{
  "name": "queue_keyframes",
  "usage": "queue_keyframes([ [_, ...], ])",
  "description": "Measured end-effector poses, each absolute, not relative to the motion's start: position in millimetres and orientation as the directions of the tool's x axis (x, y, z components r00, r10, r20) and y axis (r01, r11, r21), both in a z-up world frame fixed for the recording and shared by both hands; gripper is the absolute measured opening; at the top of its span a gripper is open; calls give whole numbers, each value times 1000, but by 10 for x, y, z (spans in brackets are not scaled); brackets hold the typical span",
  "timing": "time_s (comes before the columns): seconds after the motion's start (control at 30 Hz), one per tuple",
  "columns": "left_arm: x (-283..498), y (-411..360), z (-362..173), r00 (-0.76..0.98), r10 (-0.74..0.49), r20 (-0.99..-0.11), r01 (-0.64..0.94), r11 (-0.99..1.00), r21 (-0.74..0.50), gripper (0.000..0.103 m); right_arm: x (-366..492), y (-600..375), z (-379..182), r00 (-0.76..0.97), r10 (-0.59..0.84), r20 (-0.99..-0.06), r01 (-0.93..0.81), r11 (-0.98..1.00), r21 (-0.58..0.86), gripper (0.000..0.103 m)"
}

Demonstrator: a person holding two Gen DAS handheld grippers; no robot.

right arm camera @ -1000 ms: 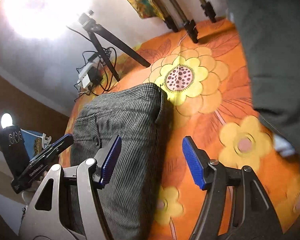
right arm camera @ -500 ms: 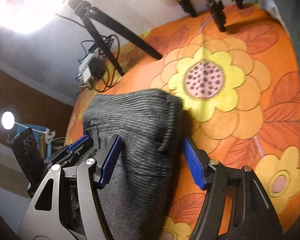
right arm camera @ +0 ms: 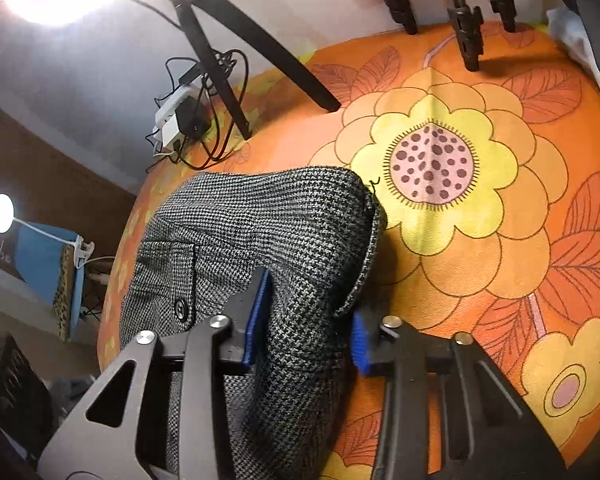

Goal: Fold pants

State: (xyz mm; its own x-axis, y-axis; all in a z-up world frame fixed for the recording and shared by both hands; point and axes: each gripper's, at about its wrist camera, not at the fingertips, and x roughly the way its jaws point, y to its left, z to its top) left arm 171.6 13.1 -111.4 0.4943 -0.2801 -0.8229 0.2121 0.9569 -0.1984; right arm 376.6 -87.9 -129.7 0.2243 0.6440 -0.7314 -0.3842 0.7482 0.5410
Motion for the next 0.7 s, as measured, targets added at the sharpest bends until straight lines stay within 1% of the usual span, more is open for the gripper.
queue_keyframes([
  [0.1, 1727, 94, -1238, 485, -266, -833, 210, 960, -184, 20, 3749, -881, -1251, 243, 633, -735, -390, 758, 523, 29],
  [0.23, 1694, 98, -1153, 504, -270, -820, 200, 961, -193, 20, 3685, -845, -1090, 272, 619, -737, -434, 762, 480, 24],
  [0.33, 1652, 94, -1133, 516, -251, -819, 198, 965, -171, 20, 3619, -819, -946, 298, 617, -728, -469, 759, 451, 20],
  [0.43, 1648, 249, -1216, 489, -267, -830, 139, 964, -228, 20, 3500, -776, -769, 323, 631, -705, -509, 744, 433, 18],
  [0.5, 1650, 385, -1267, 480, -314, -819, 112, 948, -297, 20, 3410, -751, -668, 335, 644, -688, -536, 731, 422, 17],
  [0.57, 1639, 448, -1269, 480, -325, -815, 95, 943, -320, 20, 3280, -697, -536, 347, 652, -674, -573, 716, 398, 17],
  [0.7, 1455, 652, -1093, 528, -300, -794, 43, 944, -328, 20, 3009, -585, -313, 361, 657, -661, -641, 690, 335, 16],
])
